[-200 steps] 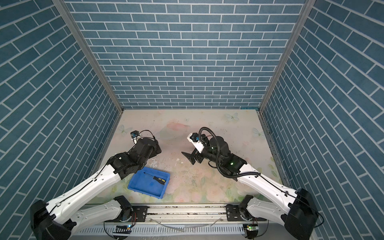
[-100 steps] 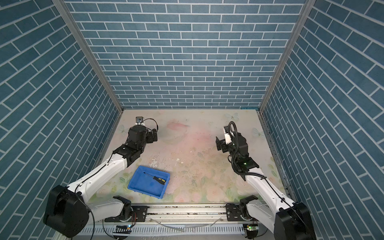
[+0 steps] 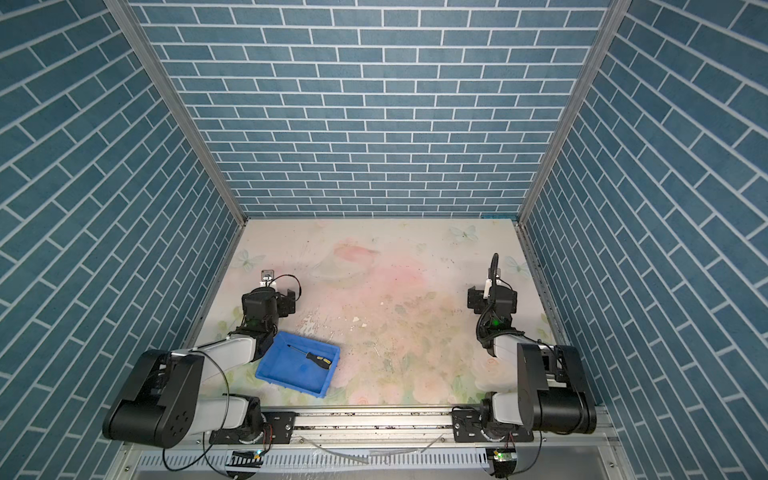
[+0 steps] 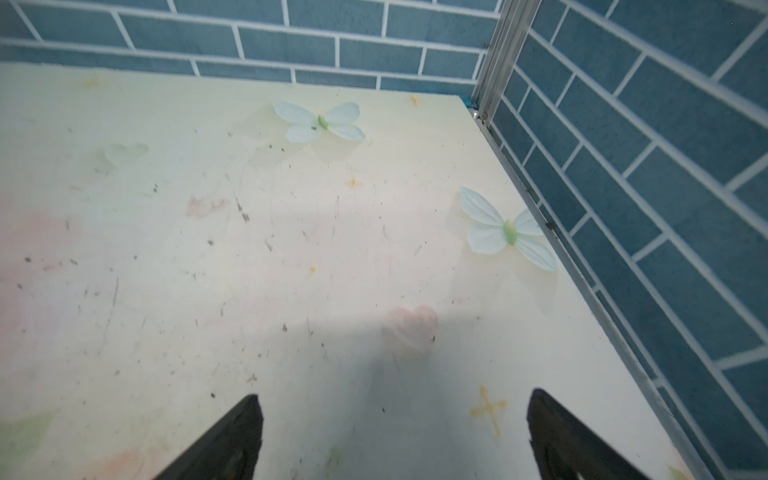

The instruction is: Put the screwdriver in the bin

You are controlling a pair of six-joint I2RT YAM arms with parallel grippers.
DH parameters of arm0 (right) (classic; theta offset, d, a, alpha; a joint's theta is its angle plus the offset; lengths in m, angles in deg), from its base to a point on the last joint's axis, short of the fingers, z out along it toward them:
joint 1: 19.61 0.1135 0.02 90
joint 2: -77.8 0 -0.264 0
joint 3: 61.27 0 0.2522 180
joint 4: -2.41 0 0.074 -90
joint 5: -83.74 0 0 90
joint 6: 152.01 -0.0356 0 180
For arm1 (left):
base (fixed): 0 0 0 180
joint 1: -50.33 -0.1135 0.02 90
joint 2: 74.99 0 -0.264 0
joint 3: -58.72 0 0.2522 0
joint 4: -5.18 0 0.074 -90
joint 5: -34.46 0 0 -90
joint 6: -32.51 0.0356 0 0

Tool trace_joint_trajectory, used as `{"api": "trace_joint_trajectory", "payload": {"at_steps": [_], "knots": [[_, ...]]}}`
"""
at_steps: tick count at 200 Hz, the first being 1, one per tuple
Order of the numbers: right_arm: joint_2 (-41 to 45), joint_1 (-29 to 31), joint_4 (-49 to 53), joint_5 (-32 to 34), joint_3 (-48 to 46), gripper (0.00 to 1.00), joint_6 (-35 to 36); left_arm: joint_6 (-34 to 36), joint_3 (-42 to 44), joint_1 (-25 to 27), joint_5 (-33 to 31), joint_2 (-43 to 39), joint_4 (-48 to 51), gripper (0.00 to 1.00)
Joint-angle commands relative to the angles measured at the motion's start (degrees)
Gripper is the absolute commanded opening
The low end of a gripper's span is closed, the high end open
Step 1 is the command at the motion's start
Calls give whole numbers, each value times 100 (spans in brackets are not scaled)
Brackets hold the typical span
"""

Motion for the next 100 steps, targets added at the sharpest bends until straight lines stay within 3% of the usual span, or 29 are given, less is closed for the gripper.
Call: {"api": "trace_joint_trajectory", "payload": {"at_steps": [1,12,34,49,70,100], "knots": [[-560,-130,-1233,-514,-108,98,-318,239,-132,-178,361,196,-954,100],[-877,-157,-1744,-524,-177,98,-342,171,-153,-309,520,381,-1130,100],[-807,-177,-1308,-484,-34,99,-386,-51,-168,-589,934,782,-1373,100],[-829,-195,-1085,-526,108,99,-381,-50,2,-637,1002,1059,-1945,100],[-827,-202,-574,-481,351,99,-415,-70,-11,-632,982,1048,-1895,100],[-838,-221,-590,-511,348,97,-431,-69,-16,-632,965,1048,-1875,100]]}}
